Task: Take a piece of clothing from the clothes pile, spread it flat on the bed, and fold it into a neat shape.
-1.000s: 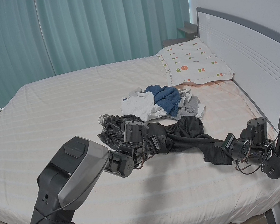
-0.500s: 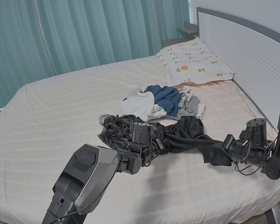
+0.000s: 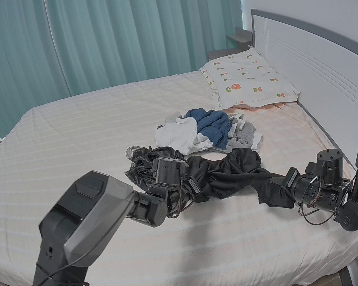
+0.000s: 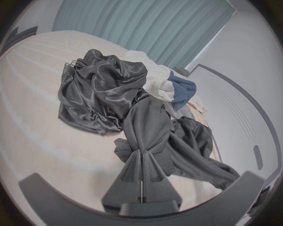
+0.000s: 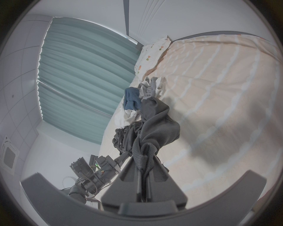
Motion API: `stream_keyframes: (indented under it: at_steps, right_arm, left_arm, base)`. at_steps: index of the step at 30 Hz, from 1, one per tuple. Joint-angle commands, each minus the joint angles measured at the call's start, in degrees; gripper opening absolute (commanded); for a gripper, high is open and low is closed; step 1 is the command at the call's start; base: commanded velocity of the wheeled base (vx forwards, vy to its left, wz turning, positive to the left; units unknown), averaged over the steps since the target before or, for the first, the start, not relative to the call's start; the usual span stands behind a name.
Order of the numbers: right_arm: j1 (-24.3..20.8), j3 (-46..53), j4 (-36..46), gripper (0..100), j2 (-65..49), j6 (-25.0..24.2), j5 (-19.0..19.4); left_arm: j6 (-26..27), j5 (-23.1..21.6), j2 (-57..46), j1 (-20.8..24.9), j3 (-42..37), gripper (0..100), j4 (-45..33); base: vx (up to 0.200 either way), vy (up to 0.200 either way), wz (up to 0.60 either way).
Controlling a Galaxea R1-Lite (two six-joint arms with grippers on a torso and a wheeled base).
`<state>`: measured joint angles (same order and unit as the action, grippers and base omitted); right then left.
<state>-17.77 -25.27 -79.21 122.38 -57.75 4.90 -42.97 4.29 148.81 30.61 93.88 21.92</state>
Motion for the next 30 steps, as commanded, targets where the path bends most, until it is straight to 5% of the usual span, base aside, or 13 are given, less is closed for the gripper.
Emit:
stream_keyframes:
  at_steps: [1,6,16,23,30]
  right_arm:
    - [-1.65,-1.1,-4.9,0,-6.45,4.4,-0.15]
    - [-2.35,-6.37,-4.55,0,-13.13,9.41,0.37]
    - [-6.66,-9.8,-3.14,0,-10.94,11.08,-0.15]
    - [-10.09,-6.98,-8.76,0,-2.76,10.99,-1.12]
    - [-11.58,-4.79,-10.26,0,2.07,10.9,-1.56]
  left_arm:
    - [0.78,-3.59,-26.99,-0.29,-25.59,0,9.02]
    - [5.27,-3.59,-38.33,-0.9,-33.41,0,10.25]
    - [9.49,-2.8,-40.79,-3.98,-42.38,0,21.32]
    - [8.43,-3.06,-36.84,-1.52,-48.79,0,26.68]
    - [-3.17,-2.71,-32.97,2.52,-49.49,0,27.04]
  base:
    - [0.0,0.0,0.0]
    - [0.0,0.0,0.0]
    - [0.0,0.0,0.0]
    - [0.0,0.0,0.0]
    - [0.0,0.0,0.0]
